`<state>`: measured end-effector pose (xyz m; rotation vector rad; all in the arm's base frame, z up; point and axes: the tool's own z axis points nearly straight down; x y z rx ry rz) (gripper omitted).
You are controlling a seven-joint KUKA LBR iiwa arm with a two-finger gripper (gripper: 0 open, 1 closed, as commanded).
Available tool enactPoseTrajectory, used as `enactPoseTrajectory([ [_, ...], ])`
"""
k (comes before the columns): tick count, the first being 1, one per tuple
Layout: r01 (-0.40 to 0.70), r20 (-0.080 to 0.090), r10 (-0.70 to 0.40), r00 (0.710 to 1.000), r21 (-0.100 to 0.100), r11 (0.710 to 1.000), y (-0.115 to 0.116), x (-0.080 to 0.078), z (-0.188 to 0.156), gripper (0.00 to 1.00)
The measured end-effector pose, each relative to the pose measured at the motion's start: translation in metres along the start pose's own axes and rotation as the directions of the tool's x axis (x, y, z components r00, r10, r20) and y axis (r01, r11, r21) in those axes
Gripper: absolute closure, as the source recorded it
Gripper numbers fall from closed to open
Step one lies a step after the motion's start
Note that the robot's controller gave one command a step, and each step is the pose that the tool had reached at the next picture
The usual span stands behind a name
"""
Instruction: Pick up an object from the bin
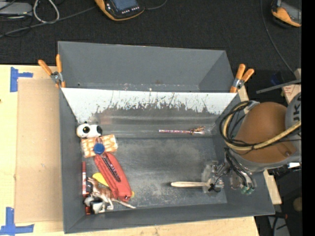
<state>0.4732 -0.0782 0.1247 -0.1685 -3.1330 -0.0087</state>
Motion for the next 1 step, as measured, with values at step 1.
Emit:
enactPoseTrajectory([
  [1,-0.021,0.001,0.021,1.000,-0.001,1.000,-0.0021,-0.0101,-0.0750,1.00],
])
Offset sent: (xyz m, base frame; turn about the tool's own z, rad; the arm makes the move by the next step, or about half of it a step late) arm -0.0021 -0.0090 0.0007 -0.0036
